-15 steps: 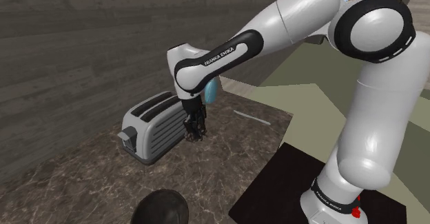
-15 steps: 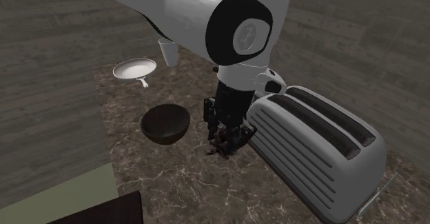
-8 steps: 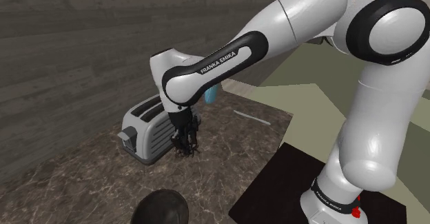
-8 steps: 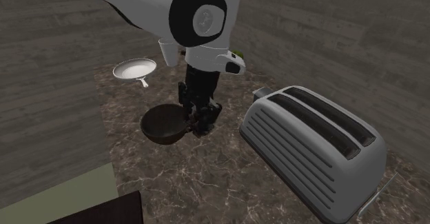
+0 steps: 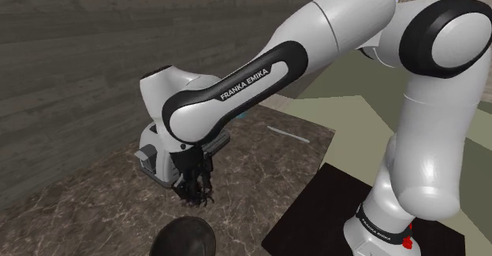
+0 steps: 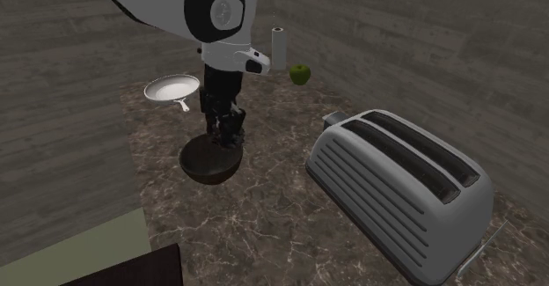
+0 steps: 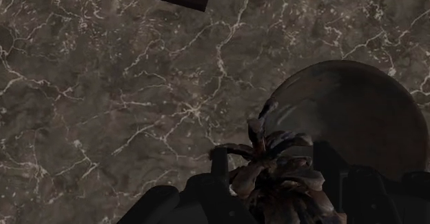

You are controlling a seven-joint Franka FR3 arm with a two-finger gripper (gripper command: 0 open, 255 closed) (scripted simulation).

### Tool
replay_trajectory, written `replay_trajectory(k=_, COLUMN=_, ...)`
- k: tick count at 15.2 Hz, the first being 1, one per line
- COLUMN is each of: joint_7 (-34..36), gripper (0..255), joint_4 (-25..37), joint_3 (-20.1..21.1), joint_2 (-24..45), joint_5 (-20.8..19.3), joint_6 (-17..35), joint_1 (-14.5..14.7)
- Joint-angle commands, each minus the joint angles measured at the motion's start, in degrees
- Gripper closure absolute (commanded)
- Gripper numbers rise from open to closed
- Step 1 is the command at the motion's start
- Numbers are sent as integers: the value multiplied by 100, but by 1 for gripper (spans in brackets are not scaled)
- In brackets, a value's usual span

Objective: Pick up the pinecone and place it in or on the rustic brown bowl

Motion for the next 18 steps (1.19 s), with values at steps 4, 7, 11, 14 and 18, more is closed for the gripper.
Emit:
replay_trajectory(k=4, joint_7=718, gripper=255, joint_4=526, joint_3=236, joint_2=391, joint_5=-72, joint_6=-109, joint_1=459)
replay_trajectory(k=7, joint_7=924, gripper=255, joint_4=621, joint_3=278, joint_2=588, joint_5=-135, joint_6=-5, joint_1=612)
replay_trajectory(k=11, joint_7=939, gripper=255, joint_4=492, joint_3=252, joint_2=736, joint_5=-199, joint_6=259, joint_1=636)
replay_trajectory(k=14, joint_7=953, gripper=255, joint_4=408, joint_3=228, joint_2=856, joint_5=-252, joint_6=454, joint_1=657)
replay_trajectory(k=18, joint_7=975, gripper=255, joint_4=314, joint_3=191, joint_2=1030, joint_5=-328, joint_6=708, joint_1=688)
